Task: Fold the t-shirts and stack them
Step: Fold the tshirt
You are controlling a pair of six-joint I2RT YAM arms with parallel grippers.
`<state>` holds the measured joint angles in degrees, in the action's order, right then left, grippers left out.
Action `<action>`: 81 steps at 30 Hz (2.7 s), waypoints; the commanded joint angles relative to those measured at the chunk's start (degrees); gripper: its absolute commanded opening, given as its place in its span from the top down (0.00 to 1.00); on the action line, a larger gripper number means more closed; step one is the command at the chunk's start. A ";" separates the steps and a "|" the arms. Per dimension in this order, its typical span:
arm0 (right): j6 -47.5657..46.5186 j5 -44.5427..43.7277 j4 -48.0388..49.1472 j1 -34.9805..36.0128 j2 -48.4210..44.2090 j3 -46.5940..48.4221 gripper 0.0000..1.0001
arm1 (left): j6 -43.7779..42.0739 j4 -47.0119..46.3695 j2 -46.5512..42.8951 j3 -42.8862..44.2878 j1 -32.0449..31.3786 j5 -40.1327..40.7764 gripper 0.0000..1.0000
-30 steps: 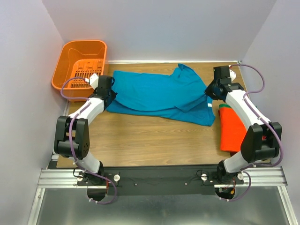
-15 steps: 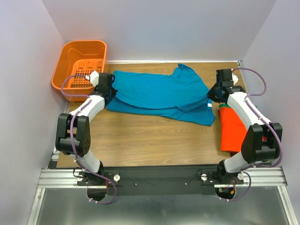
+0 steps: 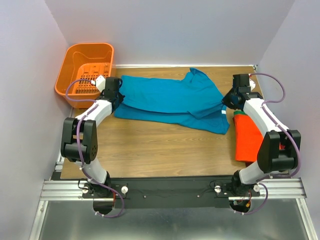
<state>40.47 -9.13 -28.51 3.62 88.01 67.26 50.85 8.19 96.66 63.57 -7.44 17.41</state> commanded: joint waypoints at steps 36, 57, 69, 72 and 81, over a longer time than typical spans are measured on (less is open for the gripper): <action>0.05 11.58 13.29 4.99 1.91 -12.93 0.27 | -5.59 -12.49 -8.68 -12.94 -6.44 -4.58 0.52; 4.97 12.99 21.48 11.85 9.20 -14.09 0.34 | 3.38 -3.18 -7.11 -17.79 -6.18 7.20 0.57; 5.59 12.38 22.62 11.85 11.57 -13.13 0.39 | 2.06 -2.56 -2.01 -14.71 -4.07 8.43 0.59; 5.67 12.20 22.71 11.76 12.01 -12.77 0.43 | 1.53 -1.60 -0.78 -13.39 -3.98 8.78 0.62; 5.76 11.76 22.80 11.85 12.45 -12.33 0.64 | 0.48 -0.19 1.42 -11.28 -3.90 9.57 0.72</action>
<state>45.93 3.81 -6.83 15.20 99.00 53.41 51.94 6.61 96.95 51.07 -11.62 23.66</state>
